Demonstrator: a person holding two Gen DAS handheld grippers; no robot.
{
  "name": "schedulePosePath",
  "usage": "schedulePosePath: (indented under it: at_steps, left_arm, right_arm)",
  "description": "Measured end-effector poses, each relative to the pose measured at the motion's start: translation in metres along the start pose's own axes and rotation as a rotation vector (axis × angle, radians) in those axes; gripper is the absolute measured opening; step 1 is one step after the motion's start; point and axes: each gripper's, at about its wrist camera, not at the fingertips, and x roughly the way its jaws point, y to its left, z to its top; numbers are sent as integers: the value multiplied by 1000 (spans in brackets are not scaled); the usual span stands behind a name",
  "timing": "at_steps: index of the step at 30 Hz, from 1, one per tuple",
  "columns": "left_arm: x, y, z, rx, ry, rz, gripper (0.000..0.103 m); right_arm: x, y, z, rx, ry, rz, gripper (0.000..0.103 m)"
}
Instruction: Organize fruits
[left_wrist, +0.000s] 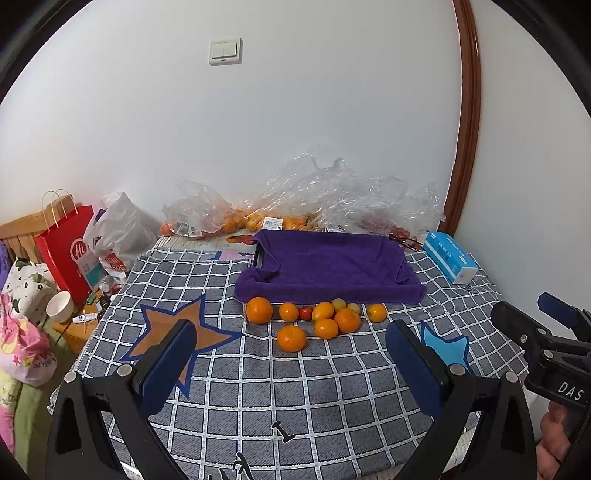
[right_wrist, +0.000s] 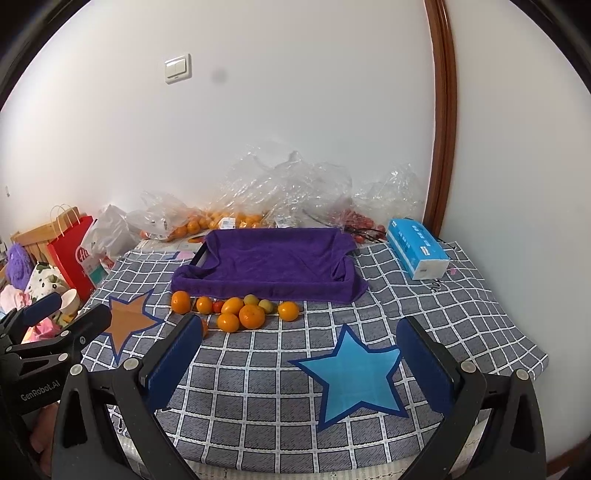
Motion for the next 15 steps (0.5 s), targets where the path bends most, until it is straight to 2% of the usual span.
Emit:
schedulePosePath:
  at_steps: [15]
  left_arm:
    - [-1, -1, -2, 1, -3, 2, 103]
  right_arm:
    - [0, 2, -2, -1, 1, 3, 103]
